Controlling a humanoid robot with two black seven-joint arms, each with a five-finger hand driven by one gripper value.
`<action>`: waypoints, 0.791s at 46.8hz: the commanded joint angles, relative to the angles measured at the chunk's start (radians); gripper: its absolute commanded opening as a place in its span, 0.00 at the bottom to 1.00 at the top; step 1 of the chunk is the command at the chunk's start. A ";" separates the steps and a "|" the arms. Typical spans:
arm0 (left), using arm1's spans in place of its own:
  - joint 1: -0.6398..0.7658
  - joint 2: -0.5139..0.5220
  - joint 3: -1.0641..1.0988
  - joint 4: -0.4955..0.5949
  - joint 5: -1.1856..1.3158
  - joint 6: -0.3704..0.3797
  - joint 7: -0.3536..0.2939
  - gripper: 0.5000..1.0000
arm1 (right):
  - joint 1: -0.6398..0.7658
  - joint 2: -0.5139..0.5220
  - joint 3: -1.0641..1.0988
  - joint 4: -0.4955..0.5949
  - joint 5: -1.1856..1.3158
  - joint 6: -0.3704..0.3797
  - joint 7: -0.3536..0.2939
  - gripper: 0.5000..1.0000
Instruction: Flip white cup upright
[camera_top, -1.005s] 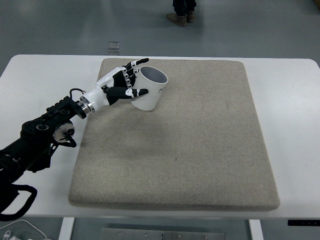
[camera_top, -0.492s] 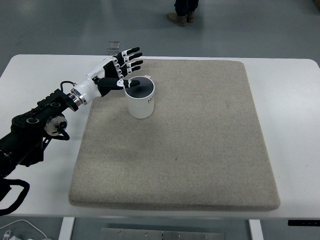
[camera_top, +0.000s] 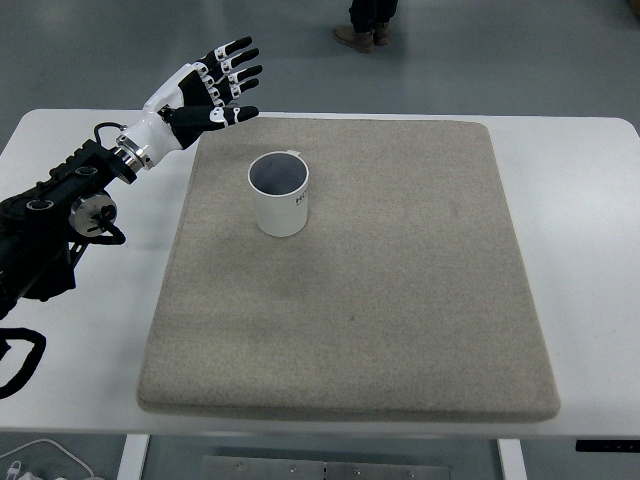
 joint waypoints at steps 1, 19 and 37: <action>-0.005 -0.005 -0.003 0.004 -0.042 0.000 0.000 0.98 | 0.000 0.000 0.001 0.000 0.000 0.001 -0.001 0.86; -0.006 -0.022 -0.010 0.011 -0.451 0.043 0.034 0.98 | 0.002 0.000 0.000 0.002 -0.002 0.003 0.000 0.86; -0.006 -0.074 -0.016 0.014 -0.729 0.241 0.302 0.99 | 0.003 0.000 0.001 0.002 0.000 0.006 0.000 0.86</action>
